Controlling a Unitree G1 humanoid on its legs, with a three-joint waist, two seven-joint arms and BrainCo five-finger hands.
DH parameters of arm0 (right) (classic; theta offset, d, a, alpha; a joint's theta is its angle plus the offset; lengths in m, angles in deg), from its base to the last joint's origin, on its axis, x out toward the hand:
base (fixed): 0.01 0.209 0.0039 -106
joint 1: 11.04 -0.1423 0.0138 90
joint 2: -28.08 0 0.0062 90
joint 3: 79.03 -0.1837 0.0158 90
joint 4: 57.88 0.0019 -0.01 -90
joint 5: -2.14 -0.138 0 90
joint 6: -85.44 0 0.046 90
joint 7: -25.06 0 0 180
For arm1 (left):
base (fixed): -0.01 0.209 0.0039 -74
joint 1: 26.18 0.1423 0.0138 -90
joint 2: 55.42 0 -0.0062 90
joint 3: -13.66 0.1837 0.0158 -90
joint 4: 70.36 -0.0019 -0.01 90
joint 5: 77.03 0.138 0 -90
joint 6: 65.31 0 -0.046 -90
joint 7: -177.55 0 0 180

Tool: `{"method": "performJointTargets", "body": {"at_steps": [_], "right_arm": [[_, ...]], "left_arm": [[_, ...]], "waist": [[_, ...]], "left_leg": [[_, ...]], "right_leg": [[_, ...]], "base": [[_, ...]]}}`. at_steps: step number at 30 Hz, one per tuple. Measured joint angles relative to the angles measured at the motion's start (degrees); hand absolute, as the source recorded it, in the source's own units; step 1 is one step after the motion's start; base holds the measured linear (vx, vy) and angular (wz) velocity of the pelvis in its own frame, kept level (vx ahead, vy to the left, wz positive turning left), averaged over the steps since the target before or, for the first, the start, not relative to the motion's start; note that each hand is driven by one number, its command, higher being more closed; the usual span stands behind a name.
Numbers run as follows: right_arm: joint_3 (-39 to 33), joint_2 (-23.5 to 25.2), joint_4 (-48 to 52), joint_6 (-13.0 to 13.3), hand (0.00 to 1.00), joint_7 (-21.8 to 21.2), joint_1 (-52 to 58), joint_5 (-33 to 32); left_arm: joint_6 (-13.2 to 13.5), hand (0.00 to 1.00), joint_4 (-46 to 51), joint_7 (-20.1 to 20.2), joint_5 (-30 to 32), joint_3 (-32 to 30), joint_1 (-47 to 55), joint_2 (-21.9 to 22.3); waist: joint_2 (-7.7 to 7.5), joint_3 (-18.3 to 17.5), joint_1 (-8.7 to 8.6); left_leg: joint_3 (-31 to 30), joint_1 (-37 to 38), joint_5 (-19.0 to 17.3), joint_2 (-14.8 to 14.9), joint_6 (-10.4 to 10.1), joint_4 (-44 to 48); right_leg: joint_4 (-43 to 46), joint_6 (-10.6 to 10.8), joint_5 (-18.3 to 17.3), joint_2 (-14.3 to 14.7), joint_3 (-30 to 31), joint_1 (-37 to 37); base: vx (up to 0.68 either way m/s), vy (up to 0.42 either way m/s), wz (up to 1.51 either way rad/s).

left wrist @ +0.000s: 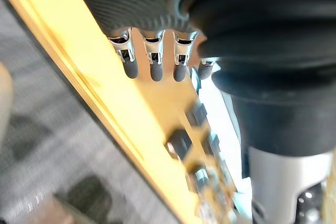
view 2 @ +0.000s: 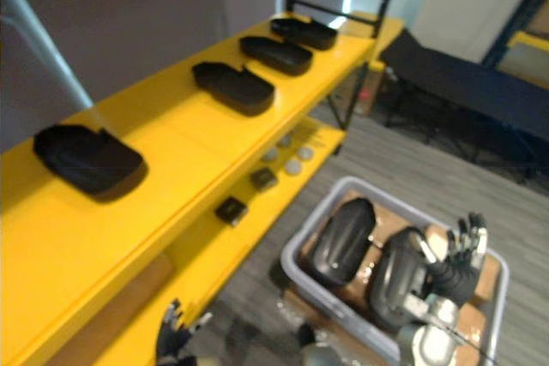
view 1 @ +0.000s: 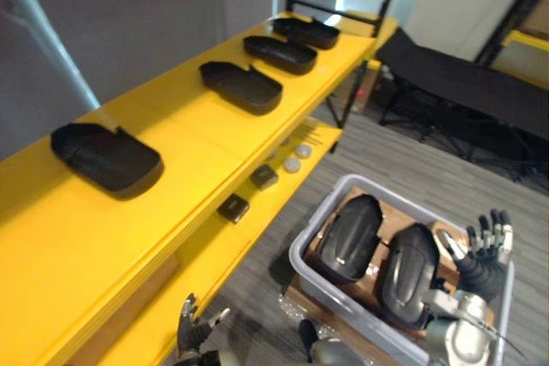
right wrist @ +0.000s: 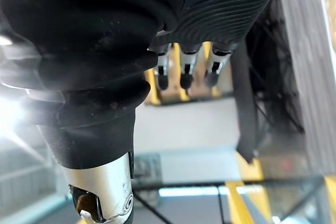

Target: Walk over and take plastic housings, then place them on the shelf

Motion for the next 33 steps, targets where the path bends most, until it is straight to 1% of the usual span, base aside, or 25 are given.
{"method": "performJointTargets", "body": {"at_steps": [1,2,4,5,6,7,8,9,10,11,12,13,14,15,16,18,19,21,22,24,25,26,27,29,33], "right_arm": [[0.2,0.2,-0.2,0.3,0.0,-1.3,-1.3,-2.3],[1.3,0.5,-0.3,0.3,0.0,-2.3,-2.7,-4.0],[3.7,0.6,-0.3,0.4,0.0,-4.0,-4.8,-5.5],[5.6,0.8,-0.3,0.4,0.0,-3.9,-6.2,-5.5],[6.3,1.2,-0.3,0.4,0.0,-3.2,-6.7,-5.4],[6.5,1.5,-0.3,0.4,0.0,-2.4,-7.1,-5.3],[7.4,2.4,-0.4,0.4,0.0,-0.7,-7.7,-5.4],[8.3,3.5,-0.8,0.4,0.0,0.6,-8.0,-5.3],[8.7,4.6,-2.7,0.6,0.0,1.2,-7.8,-5.4],[8.7,5.1,-4.0,0.7,0.0,1.2,-7.5,-5.5],[8.7,5.6,-5.8,0.7,0.0,0.5,-7.3,-5.6],[8.6,5.5,-6.8,0.7,0.0,-0.9,-7.3,-6.3],[8.6,5.3,-7.3,0.7,0.0,-2.3,-7.2,-6.6],[8.6,5.0,-7.4,0.7,0.0,-4.8,-7.6,-6.8],[8.5,4.5,-7.9,0.7,0.0,-6.7,-6.8,-6.7],[8.7,3.7,-9.8,0.7,0.0,-7.7,-6.6,-6.5],[9.2,3.3,-11.4,0.6,0.0,-7.4,-7.9,-6.4],[9.9,2.6,-11.8,0.2,0.0,-6.0,-9.7,-5.3],[9.9,1.6,-12.2,0.0,0.0,-4.0,-11.9,-4.0],[9.8,0.3,-13.0,-0.8,0.0,-1.5,-15.1,-2.9],[9.7,-0.1,-13.1,-1.1,0.0,-0.4,-16.1,-2.7],[9.2,-0.7,-12.8,-1.5,0.0,1.4,-17.4,-2.2],[8.5,-1.7,-13.0,-2.4,0.0,2.7,-18.1,-1.7],[7.0,-3.3,-13.0,-3.3,0.0,3.8,-19.6,-1.4],[2.1,-7.2,-14.2,-4.2,0.0,4.8,-24.5,0.1]], "left_arm": [[0.8,0.0,0.2,0.4,-1.7,0.6,-2.1,-0.1],[1.2,0.0,0.6,0.5,-3.5,1.2,-3.5,-0.4],[1.8,0.0,1.0,0.5,-5.7,1.6,-4.8,-1.1],[2.3,0.0,1.4,0.4,-5.6,2.0,-5.9,-1.3],[2.4,0.0,2.4,0.3,-5.3,4.0,-7.5,-1.1],[2.5,0.0,3.1,0.5,-4.7,5.3,-8.4,-0.9],[3.1,0.0,5.0,0.6,-3.6,6.9,-9.4,-0.3],[3.2,0.0,6.8,0.6,-1.2,7.4,-10.1,0.4],[2.9,0.0,8.0,0.8,0.3,7.7,-9.7,0.4],[2.6,0.0,8.6,1.0,0.5,7.7,-9.5,0.1],[1.8,0.0,9.6,1.0,1.2,7.5,-9.0,-0.5],[1.1,0.0,9.9,0.8,2.1,7.3,-8.9,-1.4],[0.0,0.0,9.9,0.4,3.2,6.9,-8.9,-2.3],[-1.2,0.0,9.7,-0.6,4.5,5.9,-8.8,-3.4],[-2.4,0.0,8.4,-1.8,4.4,5.2,-8.7,-5.2],[-3.8,0.0,6.3,-2.9,4.0,3.3,-8.5,-7.1],[-4.9,0.0,5.4,-3.5,4.0,1.6,-7.6,-8.5],[-5.2,0.0,5.4,-4.0,4.0,-0.5,-5.8,-8.9],[-5.2,0.0,5.2,-4.1,4.0,-2.3,-4.5,-9.2],[-5.2,0.0,4.4,-4.2,4.0,-3.2,-3.6,-8.4],[-5.2,0.0,4.0,-4.2,3.8,-3.2,-3.6,-7.9],[-4.9,0.0,3.8,-4.1,3.3,-3.3,-3.6,-7.9],[-4.5,0.0,3.7,-4.0,1.8,-3.7,-3.9,-7.9],[-3.1,0.0,3.5,-3.9,1.1,-3.6,-4.5,-6.9],[0.4,0.0,1.2,-2.2,-2.8,-2.5,-6.5,-3.6]], "waist": [[-0.28,0.7,0.16],[-1.88,2.2,0.39],[-2.81,3.3,0.69],[-3.54,3.6,0.91],[-3.44,4.6,1.43],[-2.69,5.8,1.76],[-1.27,7.7,2.48],[-0.22,9.6,3.17],[0.18,10.7,3.13],[-0.03,11.0,3.22],[-0.84,11.7,3.39],[-1.5,12.7,3.35],[-2.09,13.2,3.33],[-1.47,13.9,3.45],[-2.19,13.9,3.07],[-2.39,13.9,3.37],[-2.51,13.9,4.05],[-3.03,14.1,4.45],[-3.99,14.1,5.09],[-3.21,14.4,6.07],[-2.94,14.6,6.32],[-3.45,14.7,6.63],[-3.34,15.1,6.44],[-3.01,15.5,6.36],[-1.0,17.8,4.48]], "left_leg": [[0.3,-0.3,-1.5,-0.5,-3.3,-2.7],[1.1,-0.8,-1.2,-1.6,-3.3,-2.6],[1.5,-2.6,-0.9,-1.9,-3.2,-2.4],[1.0,-4.4,-0.9,-3.0,-3.4,-1.1],[-0.9,-6.1,-1.4,-3.4,-3.9,1.6],[-2.0,-6.7,-2.0,-3.3,-3.9,3.1],[-3.6,-7.6,-3.2,-3.3,-4.5,6.8],[-3.6,-7.9,-4.4,-2.9,-4.6,9.7],[-2.9,-7.6,-5.9,-2.6,-4.0,12.1],[-2.3,-7.0,-6.8,-2.5,-3.7,13.1],[-0.1,-5.4,-8.3,-2.2,-3.1,14.1],[1.4,-3.8,-9.2,-2.2,-2.2,14.6],[3.1,-2.8,-9.4,-1.9,-1.6,14.1],[6.8,-2.8,-8.7,0.8,-0.8,13.5],[8.6,-2.9,-8.0,1.6,-0.4,13.4],[10.3,-3.3,-7.4,2.8,0.2,13.0],[11.9,-4.1,-6.1,3.3,0.4,12.3],[13.6,-5.1,-5.3,3.4,0.2,11.8],[13.9,-6.6,-5.0,2.5,-0.1,11.5],[11.9,-8.3,-2.9,1.5,0.4,9.0],[12.8,-8.4,-1.5,2.0,0.1,7.4],[14.3,-8.5,0.7,1.4,-0.7,4.9],[14.5,-8.2,2.1,0.6,-0.9,2.9],[13.9,-8.3,4.5,-0.7,-0.8,0.4],[11.7,-8.1,6.9,-3.1,-0.2,-2.6]], "right_leg": [[0.4,0.1,1.4,-0.8,-0.4,-2.2],[0.3,0.4,2.1,-2.1,-0.6,-3.0],[1.9,0.7,2.6,-3.2,-1.6,-5.3],[5.9,1.8,1.7,-3.7,-3.3,-7.2],[7.3,3.4,1.2,-4.2,-4.9,-7.5],[8.4,3.7,0.8,-4.2,-5.7,-7.5],[10.7,4.5,0.7,-4.0,-6.4,-8.0],[12.3,4.6,0.7,-3.3,-5.8,-8.2],[13.3,4.6,0.7,-2.3,-5.1,-8.2],[13.7,4.7,0.8,-1.8,-4.6,-8.1],[14.6,4.5,1.3,-1.6,-5.4,-8.1],[15.2,2.7,3.1,-1.8,-7.1,-8.1],[12.8,0.3,6.9,-1.5,-9.1,-8.0],[11.6,-3.3,8.8,-0.5,-11.4,-7.7],[22.7,-3.6,1.9,-0.7,-14.9,-9.2],[31.7,-3.8,-4.1,-2.2,-19.1,-7.9],[33.2,-3.9,-6.9,-4.1,-21.3,-6.1],[30.1,-3.0,-8.9,-6.1,-23.4,-3.9],[22.3,-1.4,-8.6,-5.9,-25.6,-2.8],[12.3,0.9,-6.1,-4.3,-25.9,-0.8],[9.3,0.7,-4.4,-4.1,-26.7,-0.2],[6.2,0.9,-2.8,-5.1,-28.4,-0.3],[3.2,0.6,-0.1,-4.9,-28.1,-0.1],[0.1,0.1,2.6,-4.9,-27.7,-0.1],[-1.6,-0.1,4.5,-5.4,-26.0,-1.0]], "base": [[-0.15,0.2,-0.29],[-0.2,0.208,-0.31],[-0.11,0.075,-0.1],[-0.01,0.04,0.36],[0.02,0.041,0.52],[0.0,0.071,0.55],[-0.03,0.096,0.15],[-0.05,0.115,-0.25],[-0.06,0.108,-0.64],[-0.07,0.084,-0.93],[-0.12,0.103,-1.13],[-0.23,0.13,-1.41],[-0.32,0.108,-1.65],[-0.36,0.103,-1.58],[-0.28,0.058,-1.22],[-0.2,0.055,-0.79],[-0.16,0.022,-0.68],[-0.15,-0.027,-0.64],[-0.14,-0.033,-0.74],[-0.13,-0.025,-0.68],[-0.07,-0.041,-0.56],[-0.03,-0.054,-0.33],[-0.04,-0.057,-0.24],[-0.02,-0.085,-0.25],[-0.02,-0.046,-0.19]]}}
